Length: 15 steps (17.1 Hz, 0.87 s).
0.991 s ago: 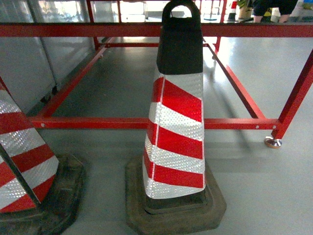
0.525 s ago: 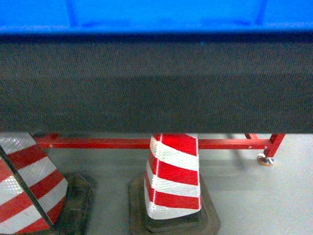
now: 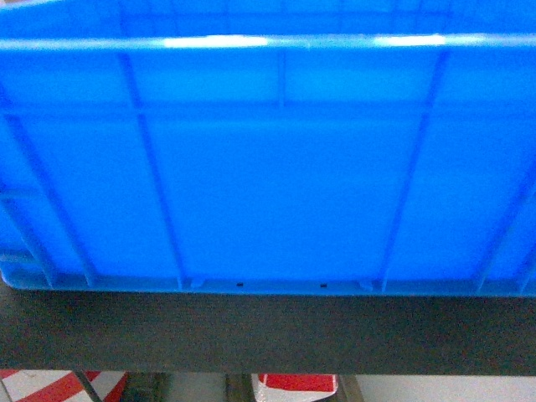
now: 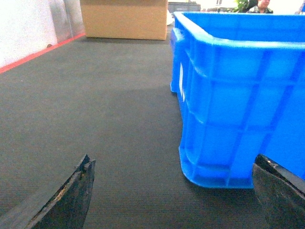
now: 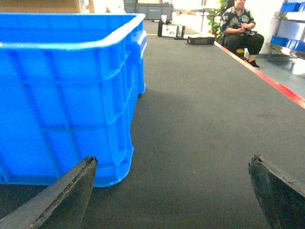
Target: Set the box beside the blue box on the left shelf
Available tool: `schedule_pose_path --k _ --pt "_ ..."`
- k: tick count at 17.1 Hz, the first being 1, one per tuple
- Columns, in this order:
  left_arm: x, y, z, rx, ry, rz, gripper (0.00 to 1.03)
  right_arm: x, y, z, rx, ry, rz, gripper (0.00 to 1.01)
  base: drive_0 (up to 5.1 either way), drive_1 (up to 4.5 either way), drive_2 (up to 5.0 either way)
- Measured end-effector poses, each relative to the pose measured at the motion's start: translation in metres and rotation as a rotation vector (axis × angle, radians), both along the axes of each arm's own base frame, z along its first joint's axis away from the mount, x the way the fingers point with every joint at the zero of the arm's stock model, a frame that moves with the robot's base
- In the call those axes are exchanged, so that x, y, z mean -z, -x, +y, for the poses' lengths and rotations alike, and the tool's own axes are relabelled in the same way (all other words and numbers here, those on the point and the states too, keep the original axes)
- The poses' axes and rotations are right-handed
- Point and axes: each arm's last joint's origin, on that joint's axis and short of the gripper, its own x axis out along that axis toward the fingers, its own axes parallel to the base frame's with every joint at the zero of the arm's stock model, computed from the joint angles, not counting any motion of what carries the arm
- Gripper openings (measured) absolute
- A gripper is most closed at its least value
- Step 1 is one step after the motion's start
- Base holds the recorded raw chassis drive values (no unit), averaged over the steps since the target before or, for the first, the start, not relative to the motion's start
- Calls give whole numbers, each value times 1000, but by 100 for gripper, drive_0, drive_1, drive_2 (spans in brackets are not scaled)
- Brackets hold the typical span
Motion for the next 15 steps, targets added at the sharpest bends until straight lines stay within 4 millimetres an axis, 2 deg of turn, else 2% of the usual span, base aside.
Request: schedule_pose_path --k 15 --pt "0 0 0 0 -4 0 98 0 0 0 0 0 1 98 0 0 0"
